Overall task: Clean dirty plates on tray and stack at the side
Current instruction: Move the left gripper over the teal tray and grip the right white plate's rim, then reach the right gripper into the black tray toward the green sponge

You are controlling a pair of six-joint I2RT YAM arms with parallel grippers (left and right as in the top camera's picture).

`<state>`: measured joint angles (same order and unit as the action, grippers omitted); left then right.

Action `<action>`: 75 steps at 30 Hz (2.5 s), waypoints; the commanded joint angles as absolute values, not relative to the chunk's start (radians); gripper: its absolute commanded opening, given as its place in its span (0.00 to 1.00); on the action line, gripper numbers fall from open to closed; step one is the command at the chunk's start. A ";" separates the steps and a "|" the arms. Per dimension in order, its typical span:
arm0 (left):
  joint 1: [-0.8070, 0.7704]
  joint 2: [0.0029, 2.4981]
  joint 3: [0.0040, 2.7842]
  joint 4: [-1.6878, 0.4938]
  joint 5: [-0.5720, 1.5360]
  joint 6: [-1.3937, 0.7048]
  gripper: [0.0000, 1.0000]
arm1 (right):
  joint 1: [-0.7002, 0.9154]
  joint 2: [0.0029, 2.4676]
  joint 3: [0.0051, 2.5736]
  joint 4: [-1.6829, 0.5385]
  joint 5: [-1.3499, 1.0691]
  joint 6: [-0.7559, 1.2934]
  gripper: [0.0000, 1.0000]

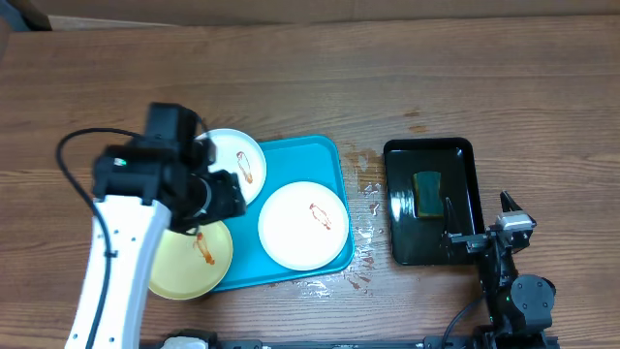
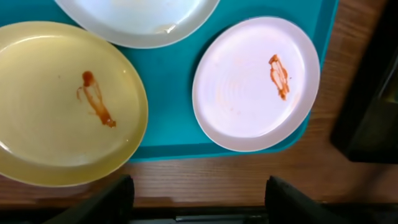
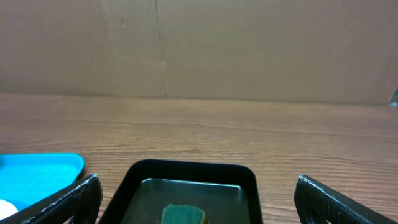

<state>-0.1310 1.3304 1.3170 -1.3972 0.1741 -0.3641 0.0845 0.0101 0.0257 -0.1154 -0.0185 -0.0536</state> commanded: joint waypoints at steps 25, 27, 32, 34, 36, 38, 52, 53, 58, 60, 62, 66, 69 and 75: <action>-0.368 1.328 0.779 -0.818 -0.006 -0.703 0.35 | 0.077 0.004 0.020 -0.110 -0.013 -0.060 1.00; -0.368 1.336 0.748 -0.773 -0.007 -0.703 0.33 | 0.077 0.004 0.020 -0.110 -0.013 -0.060 1.00; -0.368 1.372 0.697 -0.709 -0.007 -0.703 0.29 | 0.077 0.004 0.020 -0.110 -0.013 -0.060 1.00; -0.368 1.388 0.690 -0.698 -0.008 -0.702 0.29 | 0.077 0.004 0.020 -0.110 -0.013 -0.060 1.00; -0.368 1.409 0.689 -0.683 -0.007 -0.702 0.29 | 0.077 0.004 0.020 -0.110 -0.013 -0.060 1.00; -0.368 1.430 0.689 -0.670 -0.006 -0.703 0.29 | 0.077 0.004 0.020 -0.110 -0.013 -0.060 1.00; -0.369 1.516 0.690 -0.612 0.046 -0.703 0.19 | 0.077 0.004 0.020 -0.110 -0.013 -0.060 1.00; -0.369 1.516 0.690 -0.612 0.053 -0.703 0.19 | 0.077 0.004 0.020 -0.110 -0.013 -0.060 1.00; -0.369 1.516 0.690 -0.612 0.073 -0.703 0.12 | 0.077 0.004 0.020 -0.097 -0.003 -0.059 1.00; -0.369 1.516 0.690 -0.612 0.080 -0.703 0.11 | 0.077 0.004 0.030 -0.073 -0.053 0.002 1.00; -0.369 1.516 0.690 -0.614 0.080 -0.702 0.10 | 0.077 0.005 0.067 -0.094 -0.069 0.026 1.00; -0.369 1.516 0.690 -0.615 0.079 -0.686 0.07 | 0.077 0.041 0.241 -0.215 -0.069 0.058 1.00; -0.369 1.516 0.690 -0.616 0.079 -0.658 0.05 | 0.077 0.148 0.427 -0.351 -0.070 0.057 1.00; -0.366 1.516 0.696 -0.598 0.079 -0.542 0.11 | 0.077 0.518 0.797 -0.628 -0.089 0.048 1.00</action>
<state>-0.3595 1.4910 0.6998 -0.6052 0.0666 -0.6472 0.0845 0.3317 0.6369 -0.5358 -0.0750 0.0429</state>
